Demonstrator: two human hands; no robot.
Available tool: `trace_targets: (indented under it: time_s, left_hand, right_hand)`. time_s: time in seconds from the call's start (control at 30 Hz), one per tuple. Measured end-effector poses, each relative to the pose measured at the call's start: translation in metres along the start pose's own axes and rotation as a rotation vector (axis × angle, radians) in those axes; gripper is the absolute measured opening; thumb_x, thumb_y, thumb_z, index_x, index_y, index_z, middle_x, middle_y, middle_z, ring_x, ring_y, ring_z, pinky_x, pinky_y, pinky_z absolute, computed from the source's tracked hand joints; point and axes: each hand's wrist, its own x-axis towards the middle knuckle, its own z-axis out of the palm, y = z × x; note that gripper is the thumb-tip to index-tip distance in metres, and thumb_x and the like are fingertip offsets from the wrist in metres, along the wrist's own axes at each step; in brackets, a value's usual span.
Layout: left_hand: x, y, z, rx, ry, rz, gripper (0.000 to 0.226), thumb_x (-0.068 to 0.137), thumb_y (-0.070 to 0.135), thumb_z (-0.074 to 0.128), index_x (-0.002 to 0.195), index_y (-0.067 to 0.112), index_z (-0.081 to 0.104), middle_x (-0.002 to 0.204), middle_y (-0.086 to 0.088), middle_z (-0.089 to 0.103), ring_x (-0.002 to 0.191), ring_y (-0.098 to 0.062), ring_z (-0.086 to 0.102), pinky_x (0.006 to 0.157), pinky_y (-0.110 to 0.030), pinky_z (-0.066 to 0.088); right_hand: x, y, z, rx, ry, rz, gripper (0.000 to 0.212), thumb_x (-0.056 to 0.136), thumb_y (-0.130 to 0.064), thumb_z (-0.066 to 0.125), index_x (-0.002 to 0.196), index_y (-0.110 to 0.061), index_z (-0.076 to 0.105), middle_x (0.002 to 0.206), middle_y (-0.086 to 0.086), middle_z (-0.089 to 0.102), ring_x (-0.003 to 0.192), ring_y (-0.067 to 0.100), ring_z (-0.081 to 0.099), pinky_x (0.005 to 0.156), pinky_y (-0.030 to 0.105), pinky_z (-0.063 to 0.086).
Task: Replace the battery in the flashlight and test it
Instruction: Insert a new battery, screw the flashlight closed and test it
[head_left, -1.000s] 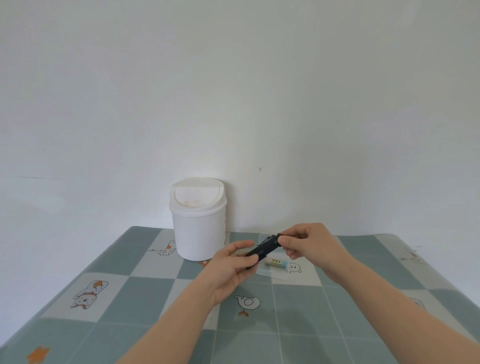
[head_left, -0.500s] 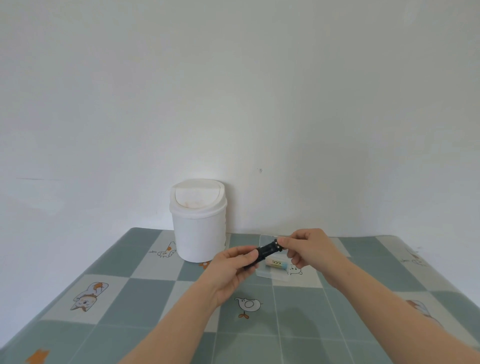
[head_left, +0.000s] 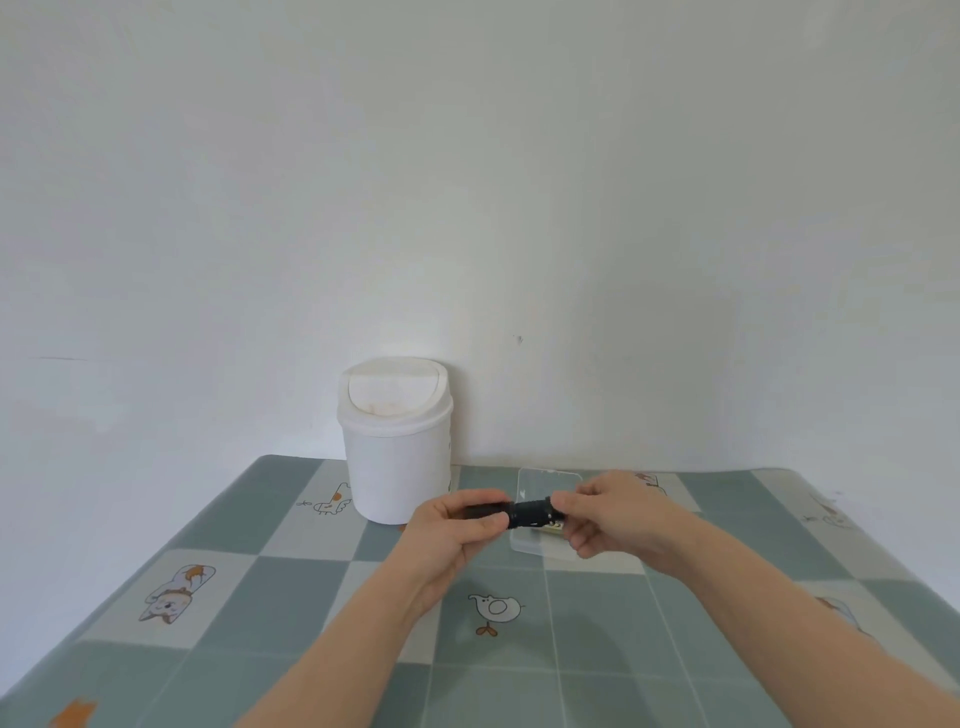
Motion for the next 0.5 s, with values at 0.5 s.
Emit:
trace_targets:
  time_s: [0.5]
  left_hand:
    - [-0.003, 0.006, 0.0, -0.108, 0.006, -0.022, 0.016, 0.079, -0.01, 0.062, 0.09, -0.002, 0.07, 0.083, -0.012, 0.072, 0.077, -0.019, 0.069, 0.07, -0.02, 0.06]
  right_hand:
    - [0.001, 0.005, 0.009, 0.187, 0.1, -0.157, 0.009, 0.085, -0.006, 0.065, 0.087, 0.002, 0.065, 0.063, 0.01, 0.065, 0.049, 0.013, 0.06, 0.05, 0.02, 0.054]
